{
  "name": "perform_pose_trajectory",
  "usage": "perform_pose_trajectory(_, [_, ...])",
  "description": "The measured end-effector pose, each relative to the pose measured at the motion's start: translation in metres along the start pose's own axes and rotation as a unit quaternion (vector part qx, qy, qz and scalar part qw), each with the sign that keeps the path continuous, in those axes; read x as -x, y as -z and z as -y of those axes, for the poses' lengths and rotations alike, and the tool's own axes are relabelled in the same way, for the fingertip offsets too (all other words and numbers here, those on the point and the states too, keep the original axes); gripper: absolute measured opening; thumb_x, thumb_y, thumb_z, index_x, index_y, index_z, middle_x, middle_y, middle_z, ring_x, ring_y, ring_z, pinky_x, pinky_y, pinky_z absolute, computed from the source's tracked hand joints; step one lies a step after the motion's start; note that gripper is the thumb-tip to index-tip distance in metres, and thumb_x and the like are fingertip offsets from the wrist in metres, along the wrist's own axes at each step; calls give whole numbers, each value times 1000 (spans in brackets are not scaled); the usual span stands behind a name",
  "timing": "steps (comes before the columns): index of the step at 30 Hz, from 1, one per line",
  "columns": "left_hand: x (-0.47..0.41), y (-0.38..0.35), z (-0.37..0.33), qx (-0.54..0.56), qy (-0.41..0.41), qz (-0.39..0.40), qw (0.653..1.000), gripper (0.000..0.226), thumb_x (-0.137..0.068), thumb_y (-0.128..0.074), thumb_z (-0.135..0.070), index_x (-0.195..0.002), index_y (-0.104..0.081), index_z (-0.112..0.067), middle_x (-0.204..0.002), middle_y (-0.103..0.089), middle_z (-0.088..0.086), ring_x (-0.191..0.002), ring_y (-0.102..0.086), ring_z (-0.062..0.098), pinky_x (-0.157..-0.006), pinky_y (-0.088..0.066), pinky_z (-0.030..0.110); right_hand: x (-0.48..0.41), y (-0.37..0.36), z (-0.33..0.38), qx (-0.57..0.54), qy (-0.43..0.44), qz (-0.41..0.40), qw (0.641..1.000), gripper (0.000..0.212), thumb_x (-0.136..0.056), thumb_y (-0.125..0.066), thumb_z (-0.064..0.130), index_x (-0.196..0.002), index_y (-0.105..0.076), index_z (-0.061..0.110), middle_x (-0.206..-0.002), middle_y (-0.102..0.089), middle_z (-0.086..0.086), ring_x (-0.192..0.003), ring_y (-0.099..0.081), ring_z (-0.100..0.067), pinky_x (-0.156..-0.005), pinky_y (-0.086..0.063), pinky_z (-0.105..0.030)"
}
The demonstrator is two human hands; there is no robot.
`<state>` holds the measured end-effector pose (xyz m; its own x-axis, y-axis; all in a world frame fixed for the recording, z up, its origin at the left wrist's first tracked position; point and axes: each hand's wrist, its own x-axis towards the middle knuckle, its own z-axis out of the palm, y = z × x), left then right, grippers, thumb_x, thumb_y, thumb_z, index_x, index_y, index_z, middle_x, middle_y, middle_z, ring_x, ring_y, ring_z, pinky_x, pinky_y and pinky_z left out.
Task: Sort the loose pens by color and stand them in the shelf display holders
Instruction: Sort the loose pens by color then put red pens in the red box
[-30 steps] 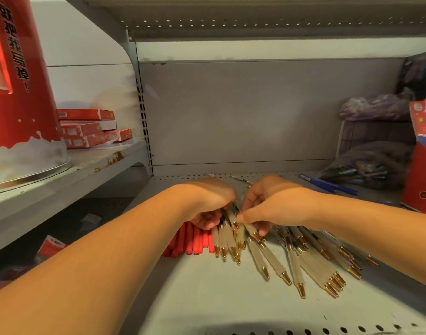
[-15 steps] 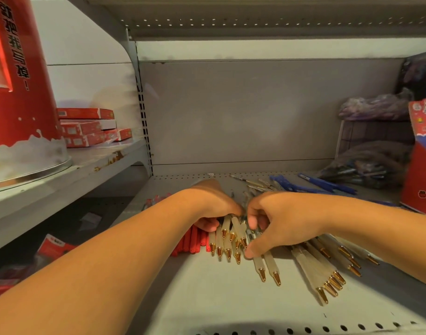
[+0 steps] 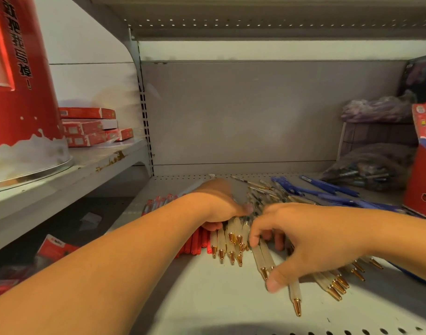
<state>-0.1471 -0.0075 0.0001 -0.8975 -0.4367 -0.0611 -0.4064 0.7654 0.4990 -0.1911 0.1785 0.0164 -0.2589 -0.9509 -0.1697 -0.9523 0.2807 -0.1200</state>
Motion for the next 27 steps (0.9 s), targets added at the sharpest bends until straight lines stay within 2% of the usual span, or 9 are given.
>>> perform_pose_trajectory(4, [2,1,0,30,18,-1,999,43,-87,-67,-53,-78,-49,-15,-65,-52,2,-45,-53,14,-44,-50,20,-6,-8,-7,7,4,-89,996,30,-80,-70,56,-107,-60,45,-97,-57,21,-87,-57,4,-76,-54,-21])
perform_pose_trajectory(8, [4,1,-2,85,32,4,996,39,-90,-67,-44,-74,-48,-14,-65,-56,5,-29,-51,8,-38,-47,18,-15,-11,-11,-10,14,-101,995,24,-85,-69,48,-106,-63,41,-97,-62,20,-88,-59,7,-76,-53,-16])
perform_pose_trajectory(10, [4,4,-3,107,40,14,993,33,-92,-67,-38,-78,-54,-11,-68,-59,6,-32,-55,9,-40,-52,20,-16,-4,-15,-32,9,-88,996,21,-85,-68,47,-104,-63,42,-96,-62,22,-89,-59,9,-77,-54,-17])
perform_pose_trajectory(13, [4,13,-1,107,54,17,993,31,-91,-70,-33,-97,-60,-3,-81,-65,12,-45,-64,16,-51,-59,26,-25,20,-27,-85,-13,-85,993,6,-91,-62,35,-94,-64,39,-90,-67,17,-82,-64,6,-72,-55,-19])
perform_pose_trajectory(15, [5,19,2,81,51,10,995,34,-90,-70,-34,-104,-59,-4,-89,-65,13,-55,-66,18,-53,-60,27,-41,34,-38,-126,-53,-119,983,10,-93,-62,26,-88,-66,34,-79,-71,11,-67,-65,3,-58,-52,-14])
perform_pose_trajectory(17, [8,23,5,70,48,17,996,36,-87,-74,-36,-102,-58,-7,-93,-63,11,-61,-66,18,-53,-59,27,-65,40,-47,-136,-94,-155,974,10,-93,-61,22,-87,-69,24,-76,-72,3,-60,-64,-3,-48,-46,-13])
perform_pose_trajectory(21, [12,20,5,75,65,61,993,51,-79,-81,-37,-112,-55,-8,-100,-62,11,-69,-68,18,-54,-58,25,-124,31,-50,-114,-173,-140,968,20,-94,-62,21,-86,-69,5,-79,-74,-12,-59,-66,-15,-59,-59,-28])
perform_pose_trajectory(24, [10,18,4,78,67,65,993,54,-79,-81,-36,-116,-54,-8,-102,-59,10,-70,-69,17,-53,-58,25,-156,24,-45,-122,-209,-133,961,25,-91,-68,26,-76,-61,7,-54,-66,-4,-40,-60,-11,-44,-51,-22])
perform_pose_trajectory(27, [8,18,5,77,71,73,992,56,-80,-81,-35,-120,-53,-7,-103,-57,8,-72,-69,17,-54,-58,24,-175,24,-41,-124,-235,-108,958,20,-89,-69,22,-82,-62,5,-67,-68,-9,-47,-62,-17,-51,-54,-26])
